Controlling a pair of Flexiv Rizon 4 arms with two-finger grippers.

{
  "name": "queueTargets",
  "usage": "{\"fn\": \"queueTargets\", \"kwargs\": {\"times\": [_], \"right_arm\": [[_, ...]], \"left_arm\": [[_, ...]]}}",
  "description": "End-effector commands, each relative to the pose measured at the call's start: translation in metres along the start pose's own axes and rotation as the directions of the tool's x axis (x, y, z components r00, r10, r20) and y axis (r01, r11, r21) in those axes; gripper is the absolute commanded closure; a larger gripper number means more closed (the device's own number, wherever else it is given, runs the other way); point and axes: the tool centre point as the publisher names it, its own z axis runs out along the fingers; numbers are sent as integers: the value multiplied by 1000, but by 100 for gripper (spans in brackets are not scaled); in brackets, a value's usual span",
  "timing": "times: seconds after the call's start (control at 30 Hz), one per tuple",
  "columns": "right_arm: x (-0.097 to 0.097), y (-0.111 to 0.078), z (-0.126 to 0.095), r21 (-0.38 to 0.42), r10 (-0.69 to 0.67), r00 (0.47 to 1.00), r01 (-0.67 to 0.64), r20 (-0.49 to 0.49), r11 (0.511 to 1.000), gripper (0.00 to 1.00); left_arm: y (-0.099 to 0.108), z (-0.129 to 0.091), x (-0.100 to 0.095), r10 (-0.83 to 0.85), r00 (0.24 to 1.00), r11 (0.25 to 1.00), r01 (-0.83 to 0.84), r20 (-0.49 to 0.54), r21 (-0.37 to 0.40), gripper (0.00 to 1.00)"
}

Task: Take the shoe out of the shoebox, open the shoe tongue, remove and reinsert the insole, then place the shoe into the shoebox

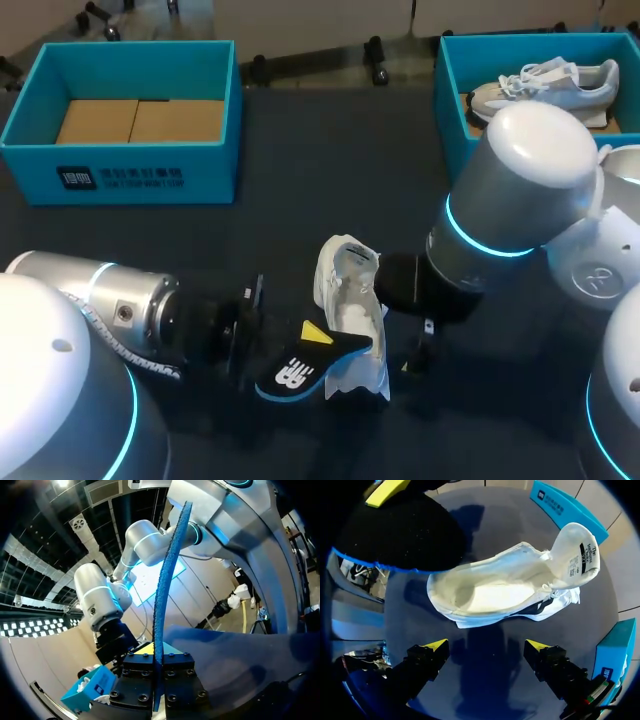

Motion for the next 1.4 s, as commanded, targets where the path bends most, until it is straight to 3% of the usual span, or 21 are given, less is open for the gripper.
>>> {"fn": "queueTargets", "kwargs": {"times": [0.03, 0.37, 1.4], "right_arm": [[0, -6, 2, -10, -4, 1000, 4, -2, 1000, 0], [-1, -9, 4, -9, -77, 997, 77, 1, 997, 0], [-1, -9, 4, -10, -77, 997, 77, 0, 997, 0]], "left_arm": [[-2, 1, 4, 4, 1000, 1000, -4, 14, -2, 100], [0, 6, 6, -4, 999, 1000, 4, 48, -5, 100], [5, 20, 7, -23, 994, 998, 30, 106, -63, 100]]}}
